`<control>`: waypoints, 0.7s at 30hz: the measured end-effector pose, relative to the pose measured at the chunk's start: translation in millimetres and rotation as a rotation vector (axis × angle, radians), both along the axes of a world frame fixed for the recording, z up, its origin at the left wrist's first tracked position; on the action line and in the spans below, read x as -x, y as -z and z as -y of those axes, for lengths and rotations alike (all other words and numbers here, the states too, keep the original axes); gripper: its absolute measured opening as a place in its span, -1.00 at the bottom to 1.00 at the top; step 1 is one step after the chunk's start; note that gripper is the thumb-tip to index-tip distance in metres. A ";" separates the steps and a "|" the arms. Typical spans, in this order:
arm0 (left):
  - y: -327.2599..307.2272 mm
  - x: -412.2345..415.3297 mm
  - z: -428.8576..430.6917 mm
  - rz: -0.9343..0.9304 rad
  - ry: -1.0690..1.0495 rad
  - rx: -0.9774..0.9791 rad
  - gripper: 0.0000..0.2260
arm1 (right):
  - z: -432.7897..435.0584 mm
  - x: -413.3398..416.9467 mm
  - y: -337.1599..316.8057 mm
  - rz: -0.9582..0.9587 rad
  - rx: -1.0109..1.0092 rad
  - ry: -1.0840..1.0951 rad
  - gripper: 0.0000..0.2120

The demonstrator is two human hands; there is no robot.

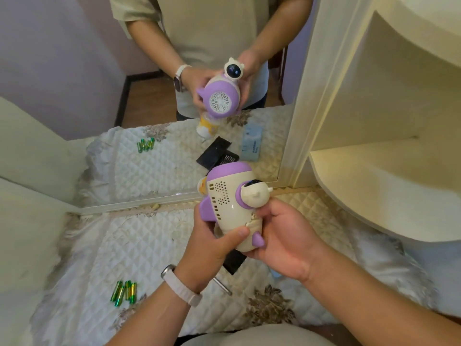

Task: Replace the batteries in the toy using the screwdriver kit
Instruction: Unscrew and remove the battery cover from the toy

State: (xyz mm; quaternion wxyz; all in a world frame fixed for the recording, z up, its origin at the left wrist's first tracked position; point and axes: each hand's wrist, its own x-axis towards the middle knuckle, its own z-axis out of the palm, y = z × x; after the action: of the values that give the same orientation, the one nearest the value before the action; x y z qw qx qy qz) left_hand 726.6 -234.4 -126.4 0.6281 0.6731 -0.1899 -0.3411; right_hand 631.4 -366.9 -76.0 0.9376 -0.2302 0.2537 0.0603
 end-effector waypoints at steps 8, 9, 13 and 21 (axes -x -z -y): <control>0.3 0.7 5.0 -0.058 -0.159 0.042 -0.42 | -4.5 14.2 16.3 -0.025 1.143 -0.014 -0.50; 2.6 0.6 4.0 -0.056 -0.164 0.041 -0.45 | -5.3 15.9 19.8 0.021 1.322 -0.047 -0.48; 9.4 1.9 -2.9 -0.071 -0.249 -0.003 -0.36 | -4.9 12.8 34.3 0.083 1.541 -0.125 -0.43; 12.4 14.6 -16.8 -0.047 -0.444 -0.042 -0.31 | -6.7 -4.4 40.4 0.123 1.520 -0.250 -0.62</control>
State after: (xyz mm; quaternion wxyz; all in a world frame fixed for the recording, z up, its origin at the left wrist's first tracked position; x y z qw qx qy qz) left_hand 712.0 -217.6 -138.7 0.6780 0.7030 -0.0152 -0.2140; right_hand 635.9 -360.2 -116.5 0.5208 -0.8404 0.1449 -0.0379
